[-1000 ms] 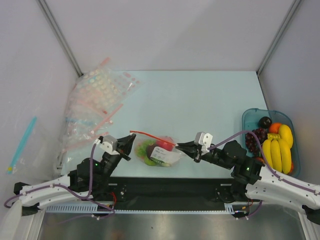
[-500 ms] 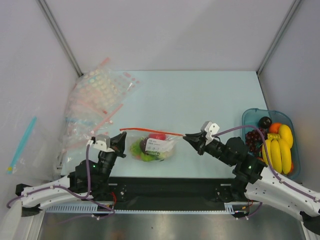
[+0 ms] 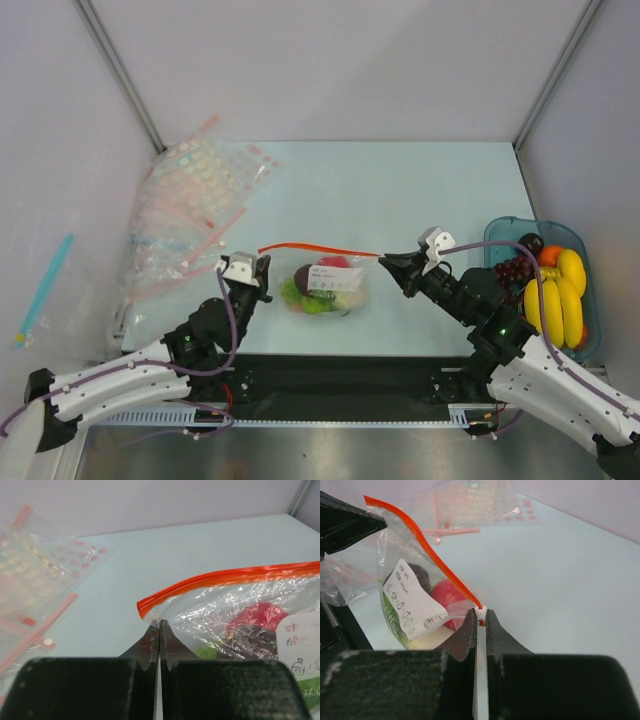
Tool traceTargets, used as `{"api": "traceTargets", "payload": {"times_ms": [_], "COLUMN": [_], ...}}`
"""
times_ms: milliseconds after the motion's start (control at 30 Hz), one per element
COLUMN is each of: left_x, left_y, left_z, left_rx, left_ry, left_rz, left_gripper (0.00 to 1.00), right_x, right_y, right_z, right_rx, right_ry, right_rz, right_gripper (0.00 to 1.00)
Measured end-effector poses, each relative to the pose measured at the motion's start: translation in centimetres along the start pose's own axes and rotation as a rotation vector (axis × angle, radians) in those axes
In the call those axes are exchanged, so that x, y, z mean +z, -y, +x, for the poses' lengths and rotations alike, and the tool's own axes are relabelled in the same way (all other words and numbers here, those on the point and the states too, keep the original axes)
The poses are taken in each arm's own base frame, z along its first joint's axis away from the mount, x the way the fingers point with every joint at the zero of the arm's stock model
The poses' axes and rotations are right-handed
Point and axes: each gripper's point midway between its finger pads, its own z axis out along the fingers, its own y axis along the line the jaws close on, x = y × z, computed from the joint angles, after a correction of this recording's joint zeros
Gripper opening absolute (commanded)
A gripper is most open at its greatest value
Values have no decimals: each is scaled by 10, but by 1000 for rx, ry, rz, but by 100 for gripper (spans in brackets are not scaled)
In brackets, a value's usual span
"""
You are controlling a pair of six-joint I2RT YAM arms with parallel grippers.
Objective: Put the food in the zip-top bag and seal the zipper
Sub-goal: Place the zipper food storage bag at the center of the board.
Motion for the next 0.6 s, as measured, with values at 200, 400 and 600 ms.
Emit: {"api": "traceTargets", "payload": {"times_ms": [200, 400, 600], "left_x": [35, 59, 77], "left_y": [-1, 11, 16], "left_z": [18, 18, 23], "left_rx": [-36, -139, -157], "left_ry": [-88, -104, -122], "left_rz": [-21, 10, 12], "left_gripper": [0, 0, 46], "right_x": [8, 12, 9], "right_y": [22, 60, 94], "right_z": [15, 25, 31], "right_rx": [43, 182, 290], "right_ry": [-50, -45, -2], "right_rz": [121, 355, 546], "right_gripper": [0, 0, 80]}}
